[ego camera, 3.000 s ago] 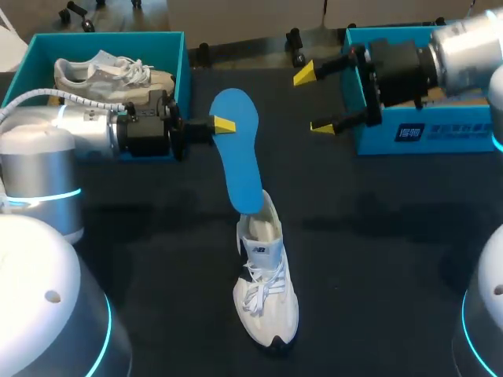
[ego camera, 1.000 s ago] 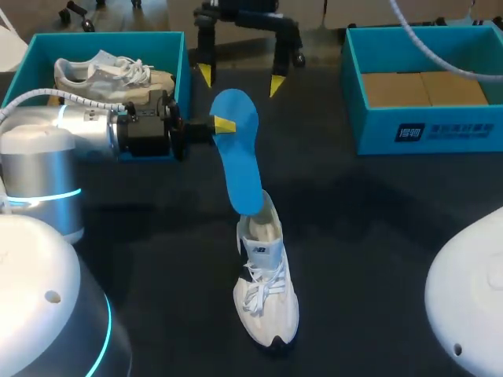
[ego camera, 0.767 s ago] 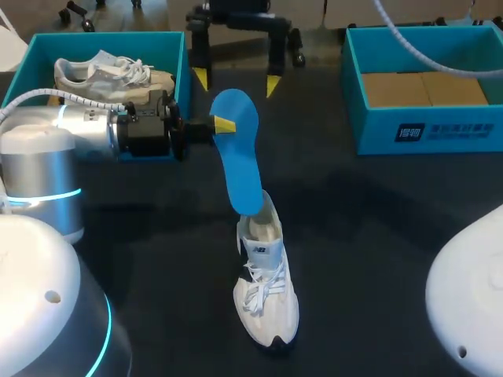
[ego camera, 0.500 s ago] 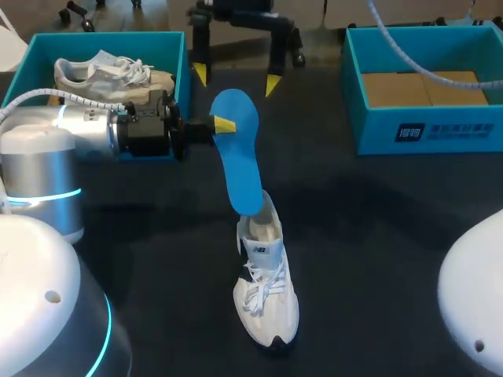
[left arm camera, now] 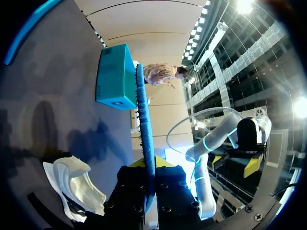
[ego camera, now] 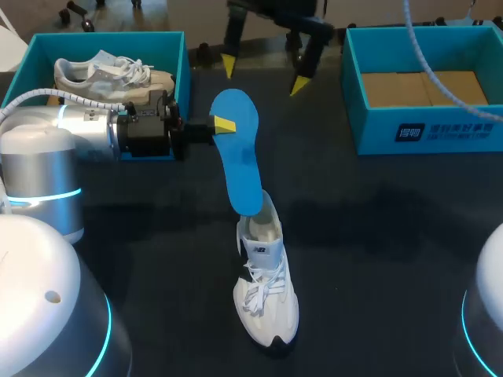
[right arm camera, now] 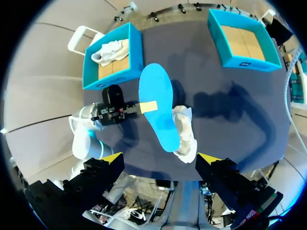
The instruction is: Take the shoe out of the shoebox, open the shoe tongue, remove and reinsert the insole, then place the shoe into the shoebox
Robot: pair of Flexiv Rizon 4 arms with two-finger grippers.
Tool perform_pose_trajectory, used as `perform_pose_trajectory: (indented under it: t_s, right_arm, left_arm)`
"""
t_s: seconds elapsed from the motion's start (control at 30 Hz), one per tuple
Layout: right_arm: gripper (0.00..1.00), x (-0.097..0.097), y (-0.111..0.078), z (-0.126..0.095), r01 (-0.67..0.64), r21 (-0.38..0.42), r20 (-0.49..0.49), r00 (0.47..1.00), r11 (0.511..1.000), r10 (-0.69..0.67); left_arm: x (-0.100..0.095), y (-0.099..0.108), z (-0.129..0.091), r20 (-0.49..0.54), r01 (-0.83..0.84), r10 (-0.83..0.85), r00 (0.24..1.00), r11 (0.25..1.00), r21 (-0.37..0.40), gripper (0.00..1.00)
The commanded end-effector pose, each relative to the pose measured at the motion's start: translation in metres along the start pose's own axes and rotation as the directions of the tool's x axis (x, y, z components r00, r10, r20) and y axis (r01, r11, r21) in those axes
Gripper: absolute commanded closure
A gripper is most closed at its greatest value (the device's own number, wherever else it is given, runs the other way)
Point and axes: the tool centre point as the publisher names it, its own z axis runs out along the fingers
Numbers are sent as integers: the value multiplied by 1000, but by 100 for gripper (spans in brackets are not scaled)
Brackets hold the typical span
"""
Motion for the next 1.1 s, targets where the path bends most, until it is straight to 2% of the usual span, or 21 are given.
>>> perform_pose_trajectory:
  t_s: [0.03, 0.3, 0.6, 0.67, 1.1]
  right_arm:
    - [0, -15, 4, 5, -7, 15, -341, 940, 1000, 11]
    - [0, -32, 13, 25, 25, 27, -544, 839, 999, -6]
    - [0, -41, 19, 26, 79, -27, -692, 718, 996, -76]
    - [0, -43, 21, 30, 91, -52, -736, 670, 994, -100]
    - [0, -46, 28, 54, 132, -148, -820, 537, 980, -196]
  left_arm:
    - [0, 0, 0, 0, 0, 0, 1000, 1000, 1, 100]
    - [0, 0, 0, 0, 0, 0, 1000, 1000, 1, 100]
    - [0, 0, 0, 0, 0, 0, 1000, 1000, 1, 100]
    - [0, 0, 0, 0, 0, 0, 1000, 1000, 1, 100]
    - [0, 0, 0, 0, 0, 0, 1000, 1000, 1, 100]
